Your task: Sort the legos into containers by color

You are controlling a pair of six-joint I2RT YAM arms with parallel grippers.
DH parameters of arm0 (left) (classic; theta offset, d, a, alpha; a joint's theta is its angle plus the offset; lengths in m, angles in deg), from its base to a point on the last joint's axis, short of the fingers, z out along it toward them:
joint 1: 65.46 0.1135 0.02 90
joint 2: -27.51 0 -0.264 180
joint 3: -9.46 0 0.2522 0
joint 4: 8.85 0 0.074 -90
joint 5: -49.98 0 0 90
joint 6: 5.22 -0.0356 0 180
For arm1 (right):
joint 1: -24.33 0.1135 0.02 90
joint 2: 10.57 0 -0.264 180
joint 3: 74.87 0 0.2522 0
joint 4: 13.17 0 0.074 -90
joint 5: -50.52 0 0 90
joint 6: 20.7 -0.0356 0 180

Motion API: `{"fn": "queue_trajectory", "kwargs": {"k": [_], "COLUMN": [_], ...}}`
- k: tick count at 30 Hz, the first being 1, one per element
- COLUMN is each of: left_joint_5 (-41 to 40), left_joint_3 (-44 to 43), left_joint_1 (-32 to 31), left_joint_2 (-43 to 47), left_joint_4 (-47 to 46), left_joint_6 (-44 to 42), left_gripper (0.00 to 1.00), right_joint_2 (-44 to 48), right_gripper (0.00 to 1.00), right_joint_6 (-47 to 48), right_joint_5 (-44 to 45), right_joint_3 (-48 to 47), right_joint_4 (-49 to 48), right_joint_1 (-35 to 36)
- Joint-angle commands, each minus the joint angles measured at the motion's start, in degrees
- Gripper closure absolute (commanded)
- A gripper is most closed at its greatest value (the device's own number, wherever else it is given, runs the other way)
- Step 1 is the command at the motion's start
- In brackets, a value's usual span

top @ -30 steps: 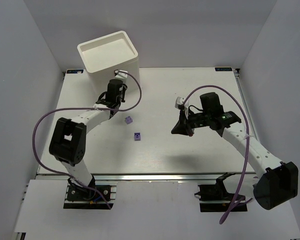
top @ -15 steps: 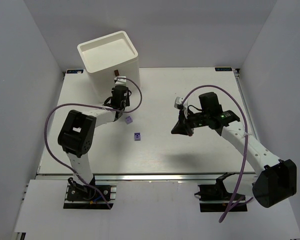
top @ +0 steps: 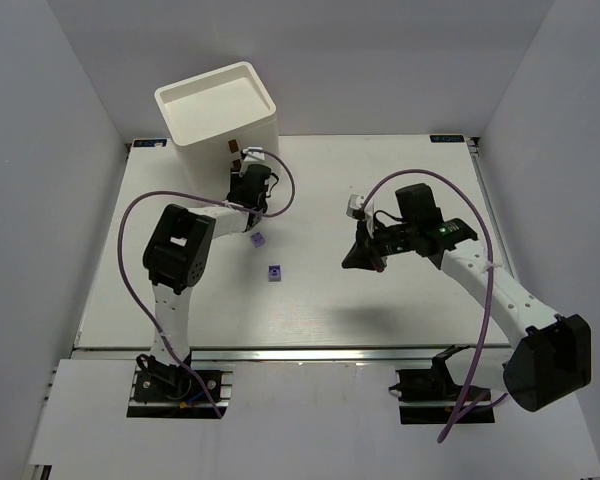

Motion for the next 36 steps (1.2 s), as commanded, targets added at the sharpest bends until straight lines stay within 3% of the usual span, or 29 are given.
{"fn": "queue_trajectory", "kwargs": {"k": [1, 22, 28, 36], "left_joint_5": [-3.7, -5.3, -6.1, -5.3], "left_joint_3": [-3.5, -10.9, -10.9, -9.6], "left_joint_1": [-0.1, 0.4, 0.4, 0.4], "left_joint_2": [-1.6, -8.7, -8.5, -6.8], "left_joint_4": [-1.4, -3.7, -4.2, -5.1], "left_joint_6": [-2.2, -6.6, -6.6, -7.2], "left_gripper": [0.47, 0.52, 0.72, 0.89], "right_joint_2": [-0.6, -4.1, -4.6, -5.3], "right_gripper": [1.00, 1.00, 1.00, 1.00], "right_joint_6": [1.3, 2.0, 2.1, 2.3], "right_joint_5": [-0.4, -0.5, -0.8, -1.0], "right_joint_3": [-2.6, -3.4, -3.6, -3.9], "right_joint_4": [0.9, 2.7, 3.0, 3.6], "right_joint_1": [0.3, 0.4, 0.4, 0.5]}}
